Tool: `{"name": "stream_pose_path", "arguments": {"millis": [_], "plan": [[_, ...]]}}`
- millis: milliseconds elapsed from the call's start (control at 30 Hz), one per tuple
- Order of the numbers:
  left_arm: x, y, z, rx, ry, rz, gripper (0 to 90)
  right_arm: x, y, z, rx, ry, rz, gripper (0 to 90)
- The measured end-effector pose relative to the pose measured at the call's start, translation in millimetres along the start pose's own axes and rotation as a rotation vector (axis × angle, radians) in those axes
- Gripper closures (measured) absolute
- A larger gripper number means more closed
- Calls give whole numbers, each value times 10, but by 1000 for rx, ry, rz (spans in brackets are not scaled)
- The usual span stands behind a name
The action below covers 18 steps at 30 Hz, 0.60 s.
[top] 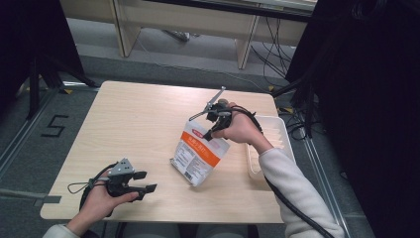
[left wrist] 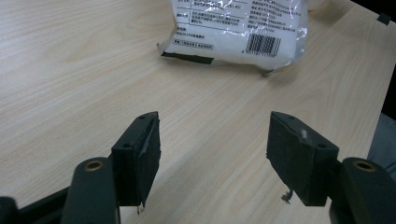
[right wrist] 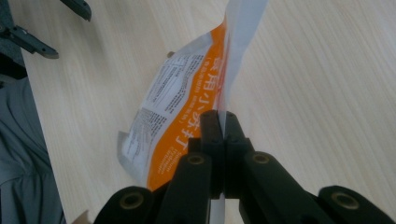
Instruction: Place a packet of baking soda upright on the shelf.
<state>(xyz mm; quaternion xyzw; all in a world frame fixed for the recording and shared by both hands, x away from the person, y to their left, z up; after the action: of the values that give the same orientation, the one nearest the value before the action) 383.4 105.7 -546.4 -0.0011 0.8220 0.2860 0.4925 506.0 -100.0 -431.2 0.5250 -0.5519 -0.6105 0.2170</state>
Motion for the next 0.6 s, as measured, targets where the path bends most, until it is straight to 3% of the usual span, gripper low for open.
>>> {"name": "stream_pose_path", "arguments": {"millis": [100, 133, 167, 267, 467, 500, 600], "plan": [[-2, 1, -1, 7, -7, 2, 345, -11, 50, -18, -7, 4, -6, 900], [-1, 1, 0, 7, -6, 1, 345, -4, 79, 3, -23, -31, 6, 900], [-2, 1, -1, 8, -6, 1, 345, -15, 82, -28, -18, 1, -11, 900], [-4, -10, -5, 5, 10, -10, 345, -20, 139, -43, -8, 2, -10, 900], [-2, 1, 3, 1, -6, 0, 345, -8, 235, -88, 3, 60, 8, 900], [-4, -2, 3, 3, -7, -3, 345, 14, 263, -80, 1, 51, 26, 900], [-4, -4, 1, 5, -4, -3, 345, 44, 293, -130, 2, 131, 22, 900]]}}
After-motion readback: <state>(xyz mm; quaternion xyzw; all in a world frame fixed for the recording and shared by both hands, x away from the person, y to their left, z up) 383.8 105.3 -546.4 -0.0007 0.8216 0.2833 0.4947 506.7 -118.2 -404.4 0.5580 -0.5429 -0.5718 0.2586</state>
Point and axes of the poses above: each handheld gripper's, and its own axes: y roughly backward along the jaws, x roughly out of its underside, z roughly to its left, the point moved 9 cm from there along -y, roughly forward along the jaws, and after that the axes turned 14 degrees about x, right-handed, at the moved point
